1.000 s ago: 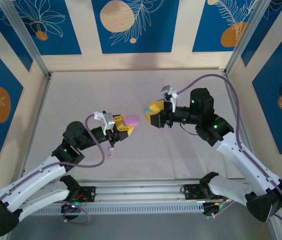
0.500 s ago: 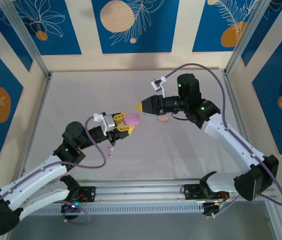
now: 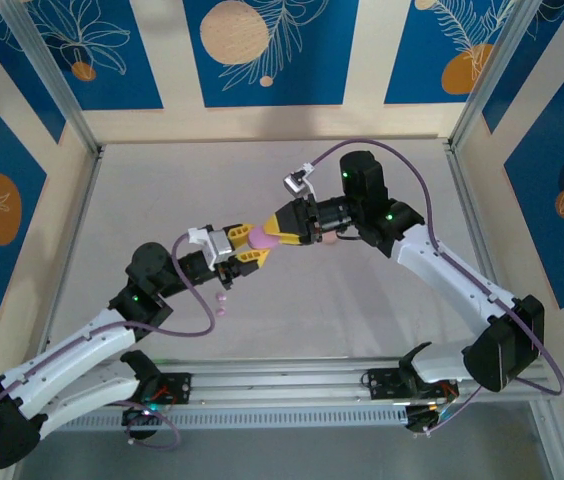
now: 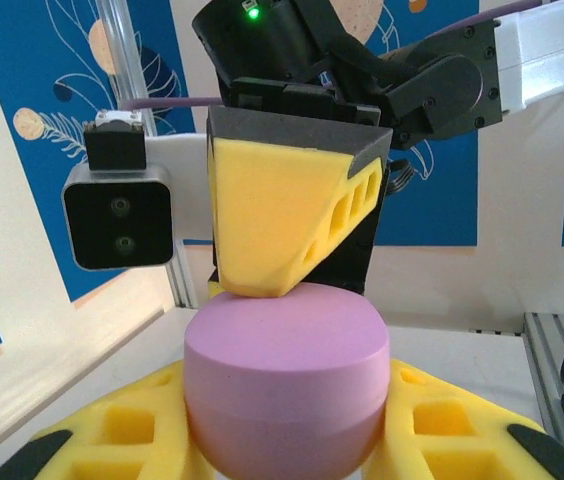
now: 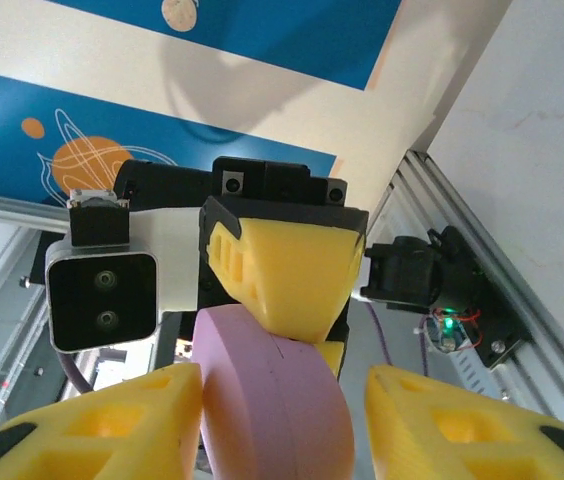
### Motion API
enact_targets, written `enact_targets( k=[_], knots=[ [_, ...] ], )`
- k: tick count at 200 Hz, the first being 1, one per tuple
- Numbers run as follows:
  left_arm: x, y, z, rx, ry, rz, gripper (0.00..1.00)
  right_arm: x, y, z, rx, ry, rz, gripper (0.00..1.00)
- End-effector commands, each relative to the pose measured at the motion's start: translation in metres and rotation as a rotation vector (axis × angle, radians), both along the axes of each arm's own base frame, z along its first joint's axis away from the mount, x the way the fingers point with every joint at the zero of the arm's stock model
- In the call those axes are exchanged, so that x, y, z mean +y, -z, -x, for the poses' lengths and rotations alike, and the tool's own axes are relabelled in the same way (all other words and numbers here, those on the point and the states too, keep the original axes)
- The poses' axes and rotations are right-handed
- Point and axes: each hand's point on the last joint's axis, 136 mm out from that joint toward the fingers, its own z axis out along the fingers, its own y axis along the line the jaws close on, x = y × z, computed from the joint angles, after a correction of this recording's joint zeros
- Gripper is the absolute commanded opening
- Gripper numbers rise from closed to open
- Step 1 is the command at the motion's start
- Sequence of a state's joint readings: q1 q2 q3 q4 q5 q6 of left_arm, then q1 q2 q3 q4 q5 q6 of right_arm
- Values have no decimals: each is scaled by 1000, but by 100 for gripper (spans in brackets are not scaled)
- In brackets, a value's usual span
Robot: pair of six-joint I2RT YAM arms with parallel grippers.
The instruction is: Insert wireless bluetooth earbuds into charging case
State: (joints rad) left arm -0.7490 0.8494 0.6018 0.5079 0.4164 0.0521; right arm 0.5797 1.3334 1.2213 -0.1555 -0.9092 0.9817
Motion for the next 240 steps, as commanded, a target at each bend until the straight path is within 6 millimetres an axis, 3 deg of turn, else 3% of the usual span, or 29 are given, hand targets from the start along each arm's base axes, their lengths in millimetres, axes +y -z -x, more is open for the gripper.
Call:
enact_targets(
  k=[1, 28, 62, 173, 240],
  knots=[
    [-1, -14, 8, -44, 26, 36, 24, 2, 4, 4, 37, -29, 2, 36],
    [0, -12, 3, -13, 12, 37, 29, 2, 3, 4, 36, -25, -5, 19],
    [2, -8, -6, 51, -31, 53, 42, 1, -4, 3, 24, -1, -53, 13],
    [-3, -1, -8, 97, -9, 57, 50, 0, -6, -6, 37, 70, -110, 12],
    [-2, -7, -7, 86, -10, 72, 45, 0, 2, -9, 51, 80, -92, 13]
  ],
)
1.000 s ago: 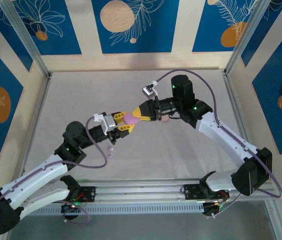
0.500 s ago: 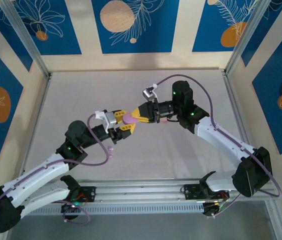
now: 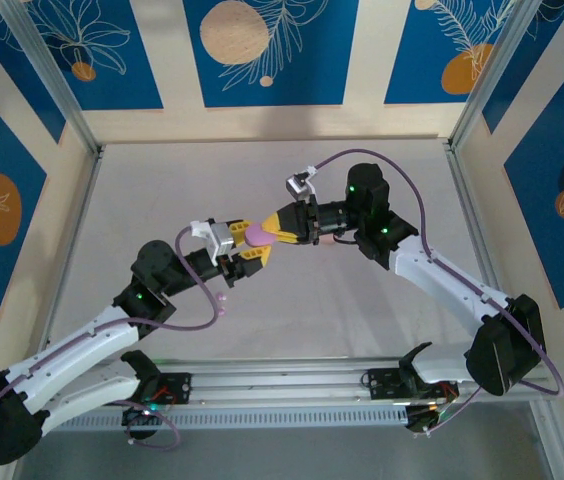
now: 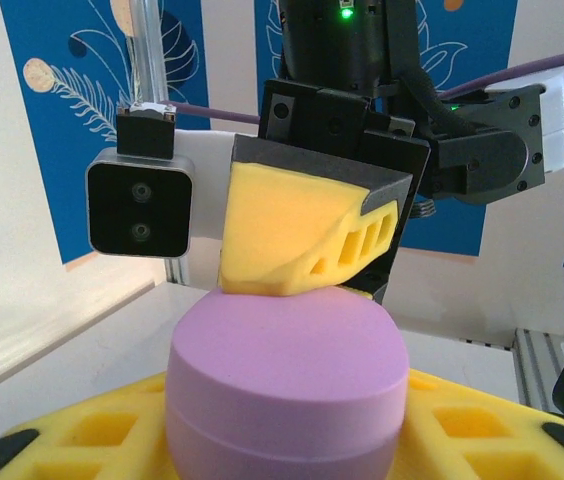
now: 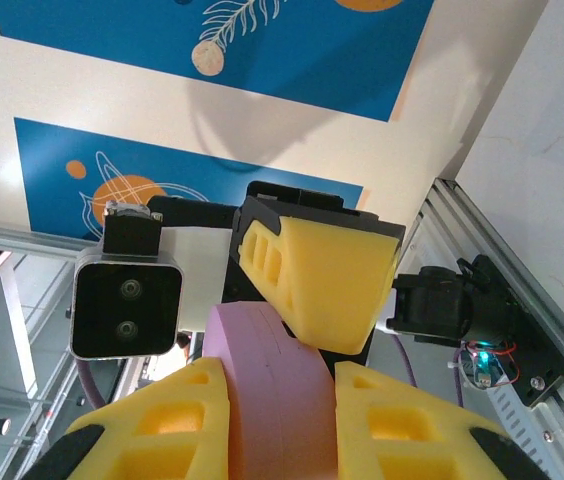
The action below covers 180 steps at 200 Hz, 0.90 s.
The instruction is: Insert wireless bluetooth earbuds into charging case
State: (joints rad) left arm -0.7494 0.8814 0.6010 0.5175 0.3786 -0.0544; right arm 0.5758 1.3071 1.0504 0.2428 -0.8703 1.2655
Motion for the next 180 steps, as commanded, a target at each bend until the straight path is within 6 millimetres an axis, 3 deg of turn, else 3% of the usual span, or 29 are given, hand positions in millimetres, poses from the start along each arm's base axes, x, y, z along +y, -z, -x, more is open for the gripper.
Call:
enact_targets(
  k=[1, 22, 49, 81, 126, 180],
  knots=[
    [0, -15, 4, -32, 8, 41, 45, -2, -2, 2, -11, 14, -6, 13],
    [0, -13, 3, -28, 10, 38, 40, -2, -1, 1, -9, 15, -4, 13],
    [0, -14, 4, -27, 11, 48, 48, -2, 1, 1, -5, 15, 1, 13],
    [1, -16, 4, -31, 11, 55, 50, -2, 2, 1, -5, 15, 1, 13],
    [0, -14, 4, -22, 15, 48, 42, -1, 2, 1, -1, 16, 2, 13],
    [-2, -10, 4, -20, 20, 29, 49, -1, -2, 2, -5, 9, -9, 14]
  ],
)
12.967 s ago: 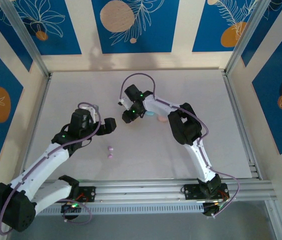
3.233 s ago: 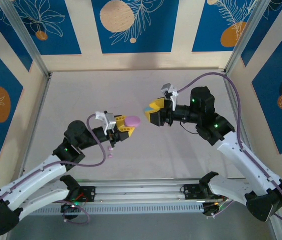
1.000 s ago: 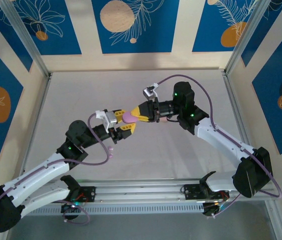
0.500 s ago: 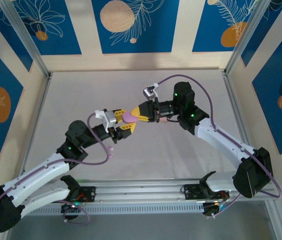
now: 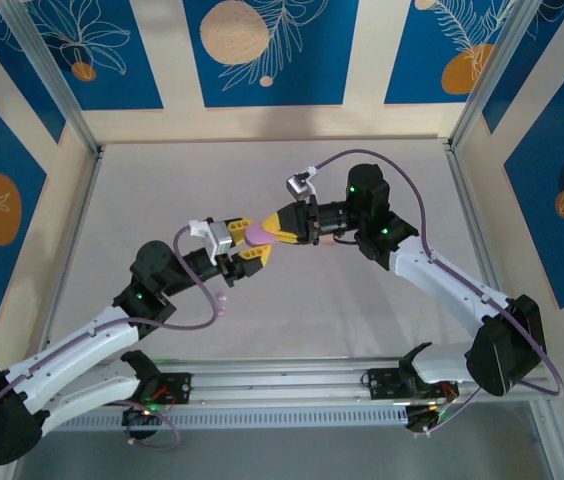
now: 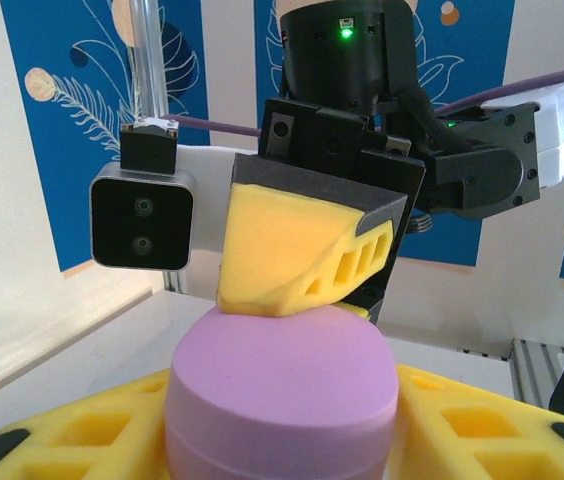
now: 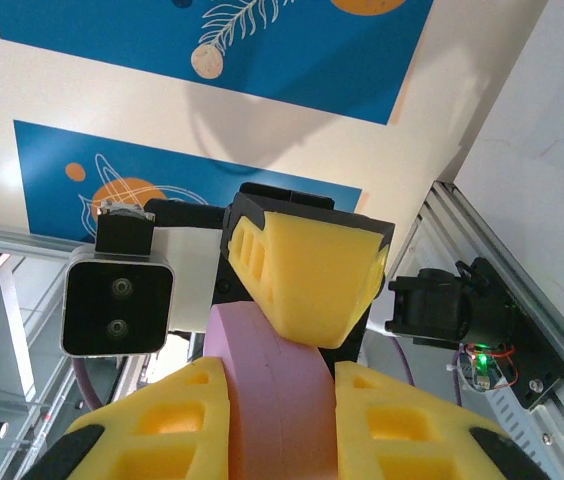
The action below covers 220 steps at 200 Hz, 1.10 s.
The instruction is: Insert wireless bluetooth earbuds into charging case
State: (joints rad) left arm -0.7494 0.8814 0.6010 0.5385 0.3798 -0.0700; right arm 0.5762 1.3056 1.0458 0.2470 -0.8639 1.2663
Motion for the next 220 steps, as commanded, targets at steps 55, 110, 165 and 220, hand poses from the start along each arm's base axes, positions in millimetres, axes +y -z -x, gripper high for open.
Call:
enact_targets(
  k=[55, 110, 165, 220],
  knots=[
    [-4, -3, 4, -17, 24, -4, 49, 0, -3, 3, 2, 0, -10, 14],
    [-5, -2, 5, -22, 28, -16, 46, 2, -2, 3, 10, -4, -8, 15],
    [-2, -7, 4, -33, 16, 10, 47, 3, 2, 2, 17, -5, 3, 15],
    [-3, -6, 4, -26, 19, 12, 46, 4, 4, 2, 19, -5, 8, 15]
  ],
)
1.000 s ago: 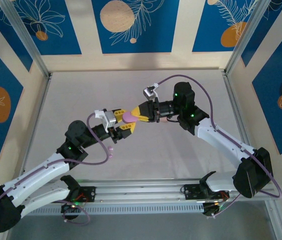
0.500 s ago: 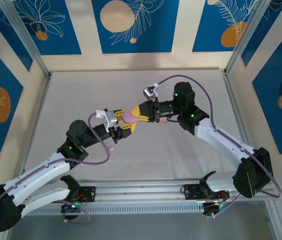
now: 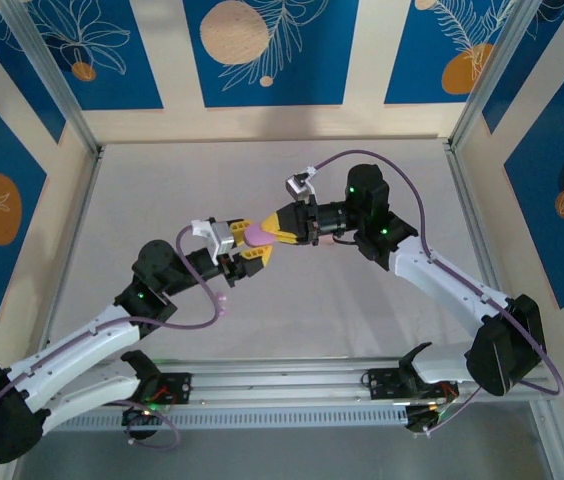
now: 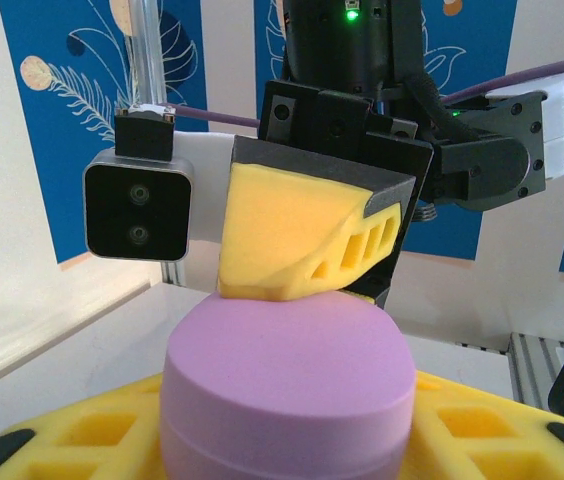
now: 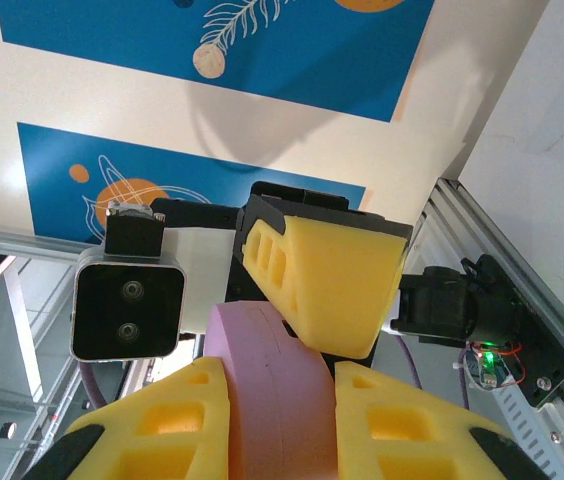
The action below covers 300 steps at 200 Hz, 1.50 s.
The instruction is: Insert wireless bluetooth earbuds into charging case
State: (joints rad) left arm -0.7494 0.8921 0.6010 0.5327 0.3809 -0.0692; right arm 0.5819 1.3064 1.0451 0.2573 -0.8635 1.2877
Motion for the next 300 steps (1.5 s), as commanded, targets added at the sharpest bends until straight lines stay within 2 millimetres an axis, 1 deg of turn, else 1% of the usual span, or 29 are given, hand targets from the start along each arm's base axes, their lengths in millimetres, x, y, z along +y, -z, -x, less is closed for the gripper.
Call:
enact_targets(
  k=[1, 96, 118, 149, 161, 173, 186, 214, 251, 275, 288, 300],
  knots=[
    [-1, -11, 6, -38, 18, 25, 46, 2, 5, 0, 5, 0, 11, 15],
    [0, -13, 4, -29, 10, 34, 44, 3, 8, -1, 4, -4, 19, 15],
    [0, -13, 4, -30, 9, 36, 49, 3, 8, -1, 4, -4, 19, 15],
    [0, -12, 4, -30, 12, 35, 49, 3, 7, -1, 2, -5, 19, 15],
    [0, -12, 4, -29, 13, 34, 45, 4, 8, -1, 5, -6, 20, 15],
    [-1, -11, 5, -25, 15, 29, 44, 4, 7, -1, 3, -9, 18, 15],
    [-1, -10, 5, -26, 15, 26, 45, 4, 4, 0, -1, -11, 11, 15],
    [-1, -7, 5, -28, 15, 11, 50, 3, -2, 0, -7, -13, -9, 15],
    [-1, -7, 5, -30, 15, 8, 52, 4, 0, 0, -3, -14, -6, 15],
    [-2, -7, 5, -30, 16, 6, 50, 3, 0, 1, -3, -16, -8, 15],
    [-2, -8, 5, -32, 19, 7, 43, 3, 0, 1, -3, -16, -8, 15],
    [-1, -8, 5, -31, 15, 6, 42, 3, 0, 0, -3, -15, -8, 15]
  ],
)
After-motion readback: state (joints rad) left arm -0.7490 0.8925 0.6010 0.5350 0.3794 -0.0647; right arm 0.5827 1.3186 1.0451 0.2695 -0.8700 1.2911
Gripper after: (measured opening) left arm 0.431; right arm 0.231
